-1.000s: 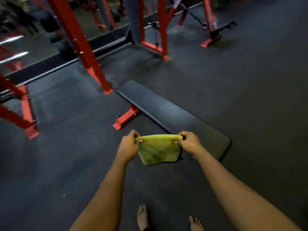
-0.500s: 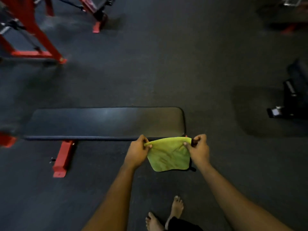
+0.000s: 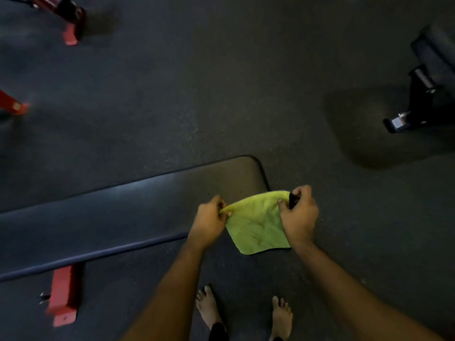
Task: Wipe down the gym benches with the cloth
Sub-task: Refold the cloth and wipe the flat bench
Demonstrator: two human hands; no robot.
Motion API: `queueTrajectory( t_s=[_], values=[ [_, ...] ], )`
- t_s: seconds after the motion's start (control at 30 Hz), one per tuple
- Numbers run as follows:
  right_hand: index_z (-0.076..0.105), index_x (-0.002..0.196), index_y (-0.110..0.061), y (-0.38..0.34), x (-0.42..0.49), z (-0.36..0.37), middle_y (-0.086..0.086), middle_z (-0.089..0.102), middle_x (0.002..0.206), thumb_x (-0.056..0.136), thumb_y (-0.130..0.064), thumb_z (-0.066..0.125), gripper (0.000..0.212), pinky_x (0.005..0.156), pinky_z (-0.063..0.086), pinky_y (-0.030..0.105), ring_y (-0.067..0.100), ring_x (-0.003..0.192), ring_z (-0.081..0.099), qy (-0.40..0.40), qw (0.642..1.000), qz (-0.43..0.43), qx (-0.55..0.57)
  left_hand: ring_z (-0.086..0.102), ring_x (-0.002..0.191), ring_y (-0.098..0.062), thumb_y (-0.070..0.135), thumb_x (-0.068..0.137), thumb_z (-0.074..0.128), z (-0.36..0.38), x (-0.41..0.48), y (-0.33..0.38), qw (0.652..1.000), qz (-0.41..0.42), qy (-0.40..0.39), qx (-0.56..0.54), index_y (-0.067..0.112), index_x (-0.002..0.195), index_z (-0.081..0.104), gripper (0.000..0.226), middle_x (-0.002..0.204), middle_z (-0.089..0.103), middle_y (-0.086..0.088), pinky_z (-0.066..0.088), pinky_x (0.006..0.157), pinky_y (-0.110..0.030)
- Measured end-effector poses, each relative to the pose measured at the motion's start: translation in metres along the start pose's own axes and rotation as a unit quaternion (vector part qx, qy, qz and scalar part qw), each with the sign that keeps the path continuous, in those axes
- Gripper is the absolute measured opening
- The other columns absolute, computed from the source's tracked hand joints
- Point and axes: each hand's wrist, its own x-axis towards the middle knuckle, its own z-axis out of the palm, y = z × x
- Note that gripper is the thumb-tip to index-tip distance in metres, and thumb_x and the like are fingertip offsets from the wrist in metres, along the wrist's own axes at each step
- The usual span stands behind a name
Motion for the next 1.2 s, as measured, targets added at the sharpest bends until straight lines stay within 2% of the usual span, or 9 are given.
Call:
queueTrajectory(
  t_s=[0.07, 0.13, 0.2, 0.27, 0.37, 0.47, 0.73, 1.1, 1.2],
  values=[
    [0.053, 0.12, -0.014, 0.01, 0.027, 0.04, 0.011, 0.054, 0.128, 0.078, -0.018, 0.077, 0.049, 0.087, 0.04, 0.042, 0.033, 0.118, 0.052, 0.021, 0.998, -0.006, -0.056, 0.065, 0.082, -0.023, 0.018, 0.091, 0.066, 0.008, 0.05, -0.013, 0.999, 0.021, -0.022, 0.019, 0.008, 0.104, 0.059, 0.017, 0.093, 0.068, -0.011, 0.052, 0.073, -0.034],
    [0.034, 0.148, -0.028, 0.026, 0.047, 0.087, 0.007, 0.019, 0.162, 0.08, -0.047, 0.074, 0.081, 0.104, 0.029, 0.059, 0.031, 0.146, 0.02, -0.086, 0.986, 0.008, -0.142, 0.064, 0.101, -0.029, 0.019, 0.094, 0.062, 0.017, 0.092, -0.033, 0.998, 0.034, -0.038, 0.039, 0.004, 0.123, 0.055, 0.033, 0.116, 0.066, -0.016, 0.053, 0.086, -0.038],
    [0.004, 0.155, -0.043, 0.046, 0.057, 0.133, -0.003, -0.017, 0.165, 0.078, -0.077, 0.056, 0.099, 0.108, 0.016, 0.069, 0.031, 0.151, -0.008, -0.214, 0.956, 0.028, -0.199, 0.059, 0.114, -0.028, 0.021, 0.097, 0.058, 0.018, 0.125, -0.051, 0.997, 0.037, -0.032, 0.056, 0.006, 0.134, 0.049, 0.042, 0.131, 0.058, -0.014, 0.049, 0.096, -0.042],
    [-0.012, 0.152, -0.049, 0.068, 0.054, 0.177, -0.004, -0.028, 0.162, 0.075, -0.09, 0.036, 0.099, 0.107, 0.019, 0.072, 0.037, 0.15, -0.008, -0.218, 0.944, 0.034, -0.245, 0.055, 0.117, -0.026, 0.024, 0.098, 0.054, 0.02, 0.154, -0.074, 0.995, 0.043, -0.02, 0.086, 0.009, 0.136, 0.049, 0.041, 0.133, 0.056, -0.012, 0.048, 0.099, -0.043],
    [-0.003, 0.155, -0.045, 0.077, 0.045, 0.205, 0.003, -0.009, 0.166, 0.077, -0.092, 0.021, 0.094, 0.101, 0.034, 0.066, 0.04, 0.145, 0.018, -0.082, 0.948, 0.01, -0.306, 0.054, 0.113, -0.024, 0.028, 0.1, 0.05, 0.018, 0.194, -0.096, 0.99, 0.071, 0.009, 0.12, 0.011, 0.127, 0.054, 0.032, 0.124, 0.058, -0.011, 0.047, 0.098, -0.045],
    [0.002, 0.156, -0.043, 0.086, 0.046, 0.211, 0.006, 0.002, 0.166, 0.079, -0.09, 0.019, 0.092, 0.1, 0.037, 0.063, 0.04, 0.142, 0.028, -0.032, 0.947, -0.015, -0.319, 0.05, 0.115, -0.026, 0.035, 0.103, 0.042, 0.019, 0.224, -0.105, 0.979, 0.085, 0.032, 0.184, 0.013, 0.122, 0.055, 0.032, 0.122, 0.058, -0.011, 0.041, 0.101, -0.045],
    [0.019, 0.155, -0.039, 0.095, 0.047, 0.216, 0.009, 0.019, 0.161, 0.083, -0.085, 0.021, 0.085, 0.095, 0.039, 0.059, 0.037, 0.133, 0.037, 0.015, 0.946, -0.041, -0.321, 0.051, 0.122, -0.035, 0.056, 0.103, 0.016, 0.012, 0.258, -0.108, 0.978, -0.064, -0.047, 0.194, 0.006, 0.134, 0.052, 0.069, 0.136, 0.053, -0.021, 0.039, 0.106, -0.048],
    [0.028, 0.149, -0.037, 0.111, 0.046, 0.218, 0.011, 0.029, 0.154, 0.08, -0.088, 0.021, 0.086, 0.098, 0.034, 0.06, 0.04, 0.129, 0.039, 0.042, 0.95, -0.09, -0.297, 0.04, 0.136, -0.038, 0.046, 0.105, 0.018, 0.043, 0.252, -0.137, 0.963, -0.018, 0.109, 0.245, 0.005, 0.144, 0.043, 0.062, 0.149, 0.04, -0.022, 0.032, 0.111, -0.043],
    [0.029, 0.147, -0.038, 0.116, 0.046, 0.213, 0.01, 0.032, 0.152, 0.087, -0.08, 0.026, 0.074, 0.099, 0.033, 0.06, 0.041, 0.13, 0.039, 0.035, 0.945, -0.116, -0.302, 0.033, 0.141, -0.035, 0.045, 0.106, 0.015, 0.045, 0.249, -0.141, 0.963, 0.004, 0.102, 0.251, 0.005, 0.147, 0.038, 0.062, 0.154, 0.034, -0.019, 0.027, 0.116, -0.043]
  ],
)
